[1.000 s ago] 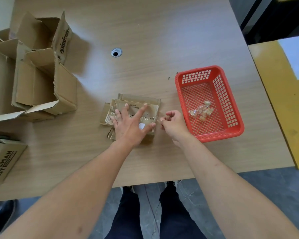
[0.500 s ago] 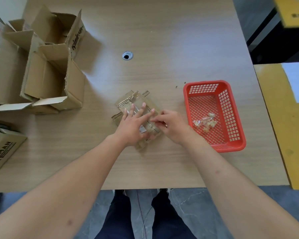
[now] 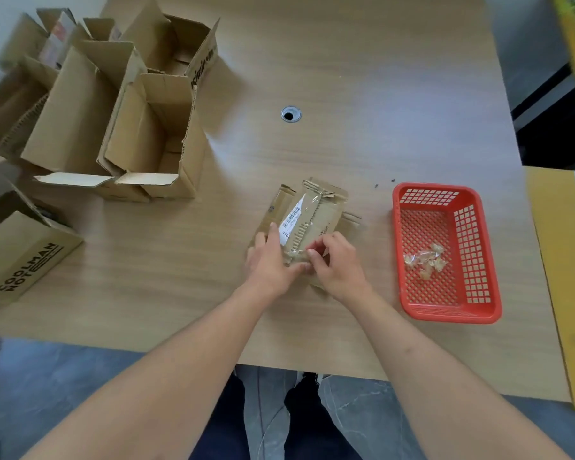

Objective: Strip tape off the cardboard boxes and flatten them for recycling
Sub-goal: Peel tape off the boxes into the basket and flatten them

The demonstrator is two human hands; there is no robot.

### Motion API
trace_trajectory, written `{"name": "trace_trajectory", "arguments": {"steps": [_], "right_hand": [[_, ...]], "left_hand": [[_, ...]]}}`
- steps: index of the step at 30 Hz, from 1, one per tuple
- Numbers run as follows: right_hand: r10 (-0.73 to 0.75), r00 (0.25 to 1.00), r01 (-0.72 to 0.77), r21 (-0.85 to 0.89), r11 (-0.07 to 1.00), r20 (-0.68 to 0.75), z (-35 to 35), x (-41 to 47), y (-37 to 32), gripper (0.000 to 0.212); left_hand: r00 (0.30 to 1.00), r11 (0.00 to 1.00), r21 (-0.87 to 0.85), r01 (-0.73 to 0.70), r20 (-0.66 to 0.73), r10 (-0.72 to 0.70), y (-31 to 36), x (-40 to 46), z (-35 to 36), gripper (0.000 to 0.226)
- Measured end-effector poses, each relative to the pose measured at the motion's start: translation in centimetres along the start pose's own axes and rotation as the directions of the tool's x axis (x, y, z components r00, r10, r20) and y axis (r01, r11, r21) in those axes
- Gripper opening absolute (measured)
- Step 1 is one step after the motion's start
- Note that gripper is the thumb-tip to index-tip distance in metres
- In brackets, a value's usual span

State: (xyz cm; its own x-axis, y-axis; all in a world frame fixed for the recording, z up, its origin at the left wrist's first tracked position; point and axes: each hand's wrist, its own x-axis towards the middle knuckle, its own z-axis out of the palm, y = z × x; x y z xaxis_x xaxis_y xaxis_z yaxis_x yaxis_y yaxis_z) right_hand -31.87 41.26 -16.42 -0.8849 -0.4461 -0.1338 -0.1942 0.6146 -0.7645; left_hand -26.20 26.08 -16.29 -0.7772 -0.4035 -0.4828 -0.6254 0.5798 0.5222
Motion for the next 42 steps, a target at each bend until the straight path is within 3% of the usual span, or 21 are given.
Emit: {"name": "trace_trajectory", "arguments": {"steps": [5, 7, 9, 12, 14, 16, 19, 21, 26, 29, 32, 34, 35, 37, 40, 42], "right_hand": [[0.365, 0.930, -0.351, 0.225, 0.909, -0.026, 0.4, 0.5, -1.2, 0.008], [0.428, 0.898, -0.392, 0.254, 0.884, -0.102, 0.2, 0.9, -1.0, 0.007], [0.324, 0.921, -0.308, 0.104, 0.946, -0.218, -0.2, 1.2, -1.0, 0.006], [-0.049, 0.952, -0.022, -0.225, 0.974, -0.303, -0.5, 1.2, -0.9, 0.011], [-0.220, 0.953, 0.129, -0.376, 0.918, -0.210, -0.3, 1.4, -0.8, 0.013], [-0.298, 0.948, 0.223, -0.436, 0.872, -0.112, 0.1, 2.0, -0.4, 0.006], [-0.394, 0.919, 0.360, -0.357, 0.862, -0.026, 0.3, 2.7, -1.0, 0.017], [-0.395, 0.919, 0.387, -0.247, 0.889, 0.017, 0.1, 2.9, -1.7, 0.017], [-0.085, 0.994, 0.090, -0.084, 0.992, 0.064, 0.2, 3.8, -1.9, 0.040], [-0.026, 0.999, 0.028, -0.049, 0.998, 0.045, 0.5, 4.2, -1.9, 0.020], [0.059, 0.996, -0.064, -0.064, 0.996, -0.065, 0.6, 4.4, -1.9, 0.007], [0.168, 0.965, -0.180, -0.045, 0.983, -0.200, 0.1, 4.6, -1.4, 0.012], [0.159, 0.955, -0.182, -0.074, 0.980, -0.251, -0.2, 4.6, -1.2, 0.012], [0.000, 0.961, -0.059, -0.205, 0.977, -0.276, -0.9, 4.4, -1.0, 0.006], [-0.172, 0.968, 0.098, -0.354, 0.930, -0.184, -0.9, 3.9, -1.3, 0.027], [-0.277, 0.957, 0.214, -0.435, 0.875, -0.087, -0.2, 3.9, -1.1, 0.018]], "left_hand": [[0.971, 0.980, -0.157, -0.124, 0.186, 0.152, -1.8, 2.3, -3.0, 0.119], [0.949, 0.976, -0.104, -0.191, 0.235, 0.211, -1.8, 2.9, -4.4, 0.113], [0.936, 0.953, 0.006, -0.302, 0.192, 0.296, -1.7, 2.8, -4.8, 0.101], [0.884, 0.867, 0.174, -0.467, 0.107, 0.455, -1.9, 1.6, -4.0, 0.066], [0.854, 0.818, 0.247, -0.520, 0.120, 0.506, -2.2, 1.0, -3.5, 0.055], [0.844, 0.793, 0.290, -0.535, 0.149, 0.515, -2.4, 0.9, -3.4, 0.053], [0.843, 0.788, 0.299, -0.538, 0.186, 0.505, -2.5, 1.2, -3.8, 0.050], [0.840, 0.788, 0.290, -0.543, 0.199, 0.506, -2.5, 1.3, -4.0, 0.046], [0.842, 0.790, 0.293, -0.539, 0.213, 0.496, -2.7, 1.4, -3.9, 0.053], [0.845, 0.794, 0.291, -0.533, 0.218, 0.488, -2.7, 1.2, -3.9, 0.054], [0.841, 0.779, 0.319, -0.540, 0.243, 0.483, -2.7, 1.2, -4.3, 0.055], [0.836, 0.734, 0.401, -0.548, 0.281, 0.470, -2.4, 1.6, -4.9, 0.057], [0.836, 0.714, 0.436, -0.548, 0.296, 0.461, -2.1, 1.8, -5.2, 0.057], [0.838, 0.693, 0.471, -0.546, 0.306, 0.453, -1.5, 1.9, -5.5, 0.058], [0.844, 0.714, 0.450, -0.537, 0.274, 0.461, -0.6, 1.3, -5.0, 0.055], [0.855, 0.749, 0.413, -0.519, 0.255, 0.451, -0.1, 0.7, -4.6, 0.051]]}}
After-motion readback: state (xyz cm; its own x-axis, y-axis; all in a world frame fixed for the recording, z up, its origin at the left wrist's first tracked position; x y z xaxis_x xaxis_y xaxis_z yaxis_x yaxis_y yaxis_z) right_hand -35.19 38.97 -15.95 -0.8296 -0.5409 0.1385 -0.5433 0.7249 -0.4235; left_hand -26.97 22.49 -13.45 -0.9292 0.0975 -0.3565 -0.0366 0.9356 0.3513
